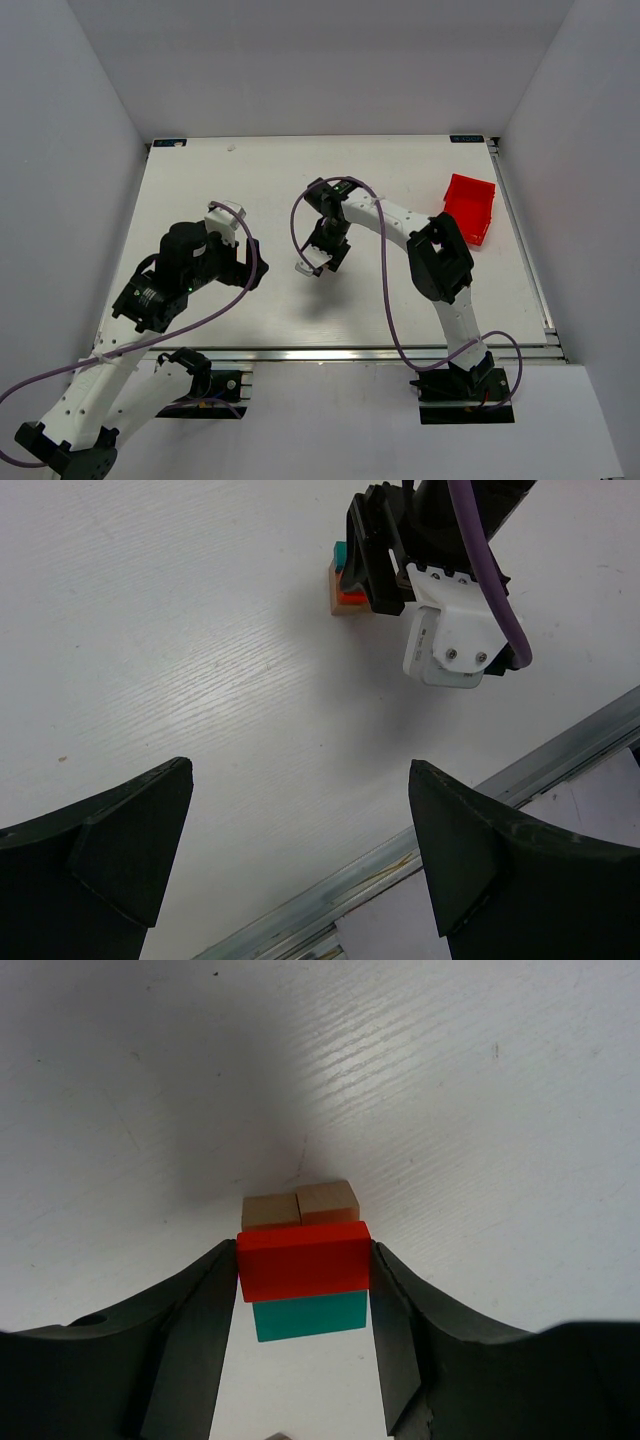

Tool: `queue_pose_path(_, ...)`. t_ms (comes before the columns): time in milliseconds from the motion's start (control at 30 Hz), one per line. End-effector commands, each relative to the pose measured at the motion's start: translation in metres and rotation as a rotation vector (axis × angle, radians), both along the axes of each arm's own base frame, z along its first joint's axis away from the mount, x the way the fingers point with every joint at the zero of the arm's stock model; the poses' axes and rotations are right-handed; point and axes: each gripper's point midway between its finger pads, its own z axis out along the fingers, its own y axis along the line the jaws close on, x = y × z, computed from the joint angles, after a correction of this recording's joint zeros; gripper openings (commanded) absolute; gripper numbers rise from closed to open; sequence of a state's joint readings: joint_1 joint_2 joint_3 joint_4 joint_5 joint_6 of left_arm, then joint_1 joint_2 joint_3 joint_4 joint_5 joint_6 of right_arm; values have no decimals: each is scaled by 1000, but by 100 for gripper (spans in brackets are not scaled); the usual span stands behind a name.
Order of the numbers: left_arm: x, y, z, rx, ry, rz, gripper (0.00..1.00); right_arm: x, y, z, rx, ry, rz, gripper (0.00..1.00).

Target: Build the wood block tower

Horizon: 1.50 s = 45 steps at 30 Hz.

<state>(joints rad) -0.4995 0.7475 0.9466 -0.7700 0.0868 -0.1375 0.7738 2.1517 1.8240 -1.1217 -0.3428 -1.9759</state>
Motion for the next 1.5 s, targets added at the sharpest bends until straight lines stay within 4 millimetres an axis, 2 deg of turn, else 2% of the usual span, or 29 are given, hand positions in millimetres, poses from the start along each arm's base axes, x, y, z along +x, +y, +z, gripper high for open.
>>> queue_pose_path(0, 1, -3, 5, -6, -26, -15, 98, -4, 6, -5, 54, -64, 288, 54)
queue_pose_path(600, 1, -5, 3, -8, -15, -29, 98, 2, 11, -7, 64, -81, 268, 58)
queue_pose_path(1133, 1, -4, 2, -4, -4, -18, 98, 4, 7, -9, 48, -88, 269, 60)
queue_pose_path(1467, 3, -3, 2, -6, -11, -7, 98, 5, 11, -10, 61, -92, 268, 65)
